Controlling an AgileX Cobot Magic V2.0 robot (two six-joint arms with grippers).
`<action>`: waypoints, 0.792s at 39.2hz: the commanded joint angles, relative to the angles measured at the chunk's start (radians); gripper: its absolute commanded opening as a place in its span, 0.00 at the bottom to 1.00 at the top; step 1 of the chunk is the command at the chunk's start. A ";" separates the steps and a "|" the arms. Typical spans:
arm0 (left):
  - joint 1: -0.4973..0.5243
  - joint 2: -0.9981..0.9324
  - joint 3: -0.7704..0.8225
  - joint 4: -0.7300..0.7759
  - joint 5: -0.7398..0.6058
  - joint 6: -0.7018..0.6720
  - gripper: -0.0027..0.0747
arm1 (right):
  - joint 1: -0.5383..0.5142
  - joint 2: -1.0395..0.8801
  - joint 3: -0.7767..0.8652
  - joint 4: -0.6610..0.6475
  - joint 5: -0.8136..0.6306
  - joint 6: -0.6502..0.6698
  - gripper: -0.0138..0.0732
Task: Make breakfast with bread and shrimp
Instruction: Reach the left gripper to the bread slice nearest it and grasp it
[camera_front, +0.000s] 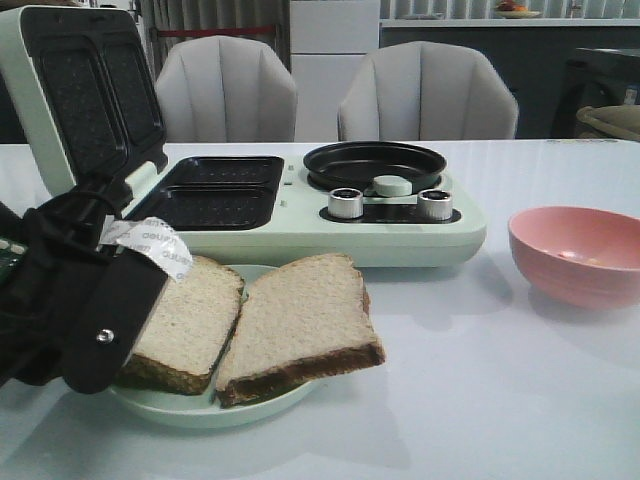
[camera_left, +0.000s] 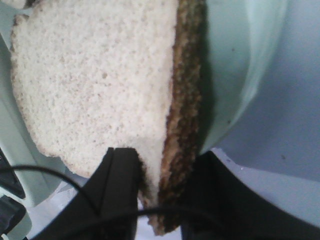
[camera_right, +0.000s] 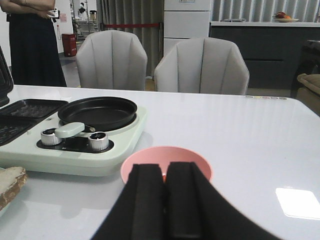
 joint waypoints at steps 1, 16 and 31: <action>0.003 -0.023 -0.023 0.014 0.022 -0.012 0.21 | -0.006 -0.021 -0.016 0.001 -0.081 -0.006 0.31; 0.001 -0.089 -0.023 0.014 0.049 -0.012 0.21 | -0.006 -0.021 -0.016 0.001 -0.081 -0.006 0.31; -0.001 -0.256 -0.023 0.010 0.057 -0.012 0.20 | -0.006 -0.021 -0.016 0.001 -0.081 -0.006 0.31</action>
